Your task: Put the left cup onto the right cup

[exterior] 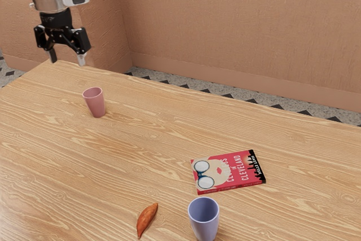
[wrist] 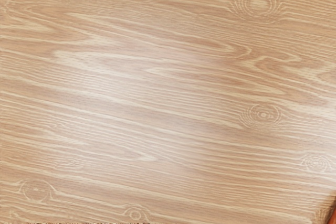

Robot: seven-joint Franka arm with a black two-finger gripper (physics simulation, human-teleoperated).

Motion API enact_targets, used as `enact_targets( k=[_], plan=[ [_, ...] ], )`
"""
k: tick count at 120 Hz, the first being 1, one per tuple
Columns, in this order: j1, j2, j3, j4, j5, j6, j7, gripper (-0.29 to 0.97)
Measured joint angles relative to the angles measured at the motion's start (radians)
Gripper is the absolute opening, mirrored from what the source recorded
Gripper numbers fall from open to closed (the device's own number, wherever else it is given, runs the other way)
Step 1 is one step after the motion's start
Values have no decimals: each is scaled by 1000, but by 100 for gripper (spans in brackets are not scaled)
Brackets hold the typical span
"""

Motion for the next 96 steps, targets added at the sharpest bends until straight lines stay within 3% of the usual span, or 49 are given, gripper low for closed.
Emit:
enact_targets(
  k=[20,35,50,75,96],
  plan=[
    [54,41,-1,22,-4,-1,1,68],
    [1,162,-14,125,-7,2,4,68],
    [90,268,-92,219,-9,10,8,68],
    [133,314,-106,249,-13,32,21,68],
    [214,469,-167,424,-16,49,35,68]
  ],
)
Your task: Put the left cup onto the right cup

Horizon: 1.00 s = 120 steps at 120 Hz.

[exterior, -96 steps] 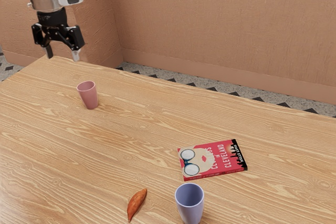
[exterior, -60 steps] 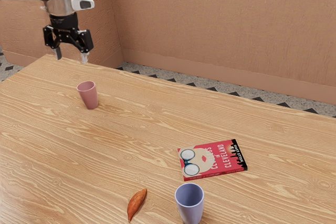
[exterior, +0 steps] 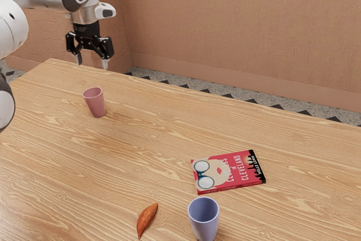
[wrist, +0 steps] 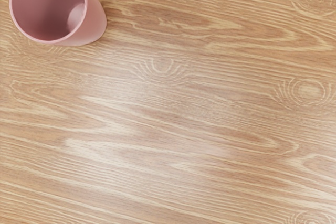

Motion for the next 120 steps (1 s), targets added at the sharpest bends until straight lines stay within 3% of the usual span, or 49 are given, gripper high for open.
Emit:
enact_targets(
  k=[24,50,120],
  plan=[
    [109,179,-105,191,0,6,19,68],
    [195,210,-164,164,4,26,33,68],
    [287,320,-238,209,37,172,67,68]
  ],
)
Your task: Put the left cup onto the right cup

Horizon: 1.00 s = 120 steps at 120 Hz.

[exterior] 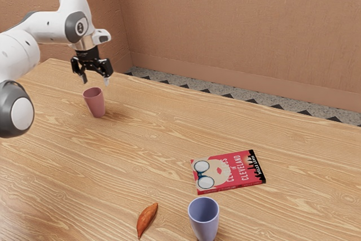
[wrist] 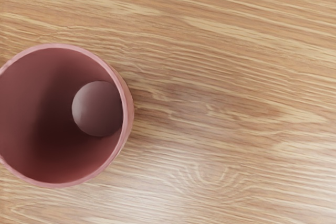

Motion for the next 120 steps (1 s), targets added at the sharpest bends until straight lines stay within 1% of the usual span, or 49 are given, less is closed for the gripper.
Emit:
enact_targets(
  k=[15,32,48,77,120],
  plan=[
    [22,28,-22,23,6,31,6,68],
    [27,84,-38,87,9,49,12,68],
    [35,119,-62,119,27,60,17,68],
    [39,123,-65,70,39,89,21,68],
    [42,139,-62,34,53,135,25,68]
  ],
)
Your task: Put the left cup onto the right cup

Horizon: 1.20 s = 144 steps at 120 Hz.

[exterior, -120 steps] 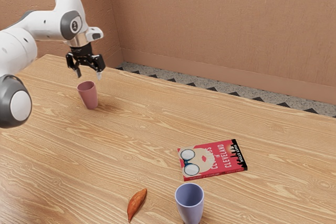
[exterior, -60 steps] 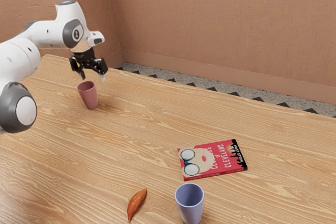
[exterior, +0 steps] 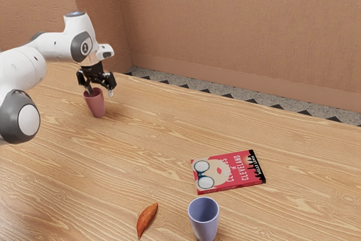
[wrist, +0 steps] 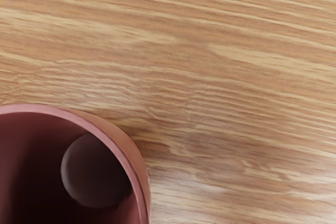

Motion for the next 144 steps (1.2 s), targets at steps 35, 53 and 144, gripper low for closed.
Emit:
enact_targets(
  k=[35,53,144],
  plan=[
    [0,16,0,-19,17,35,1,44],
    [0,17,1,-28,34,53,3,13],
    [-32,-138,3,-180,70,71,0,-10]
  ],
)
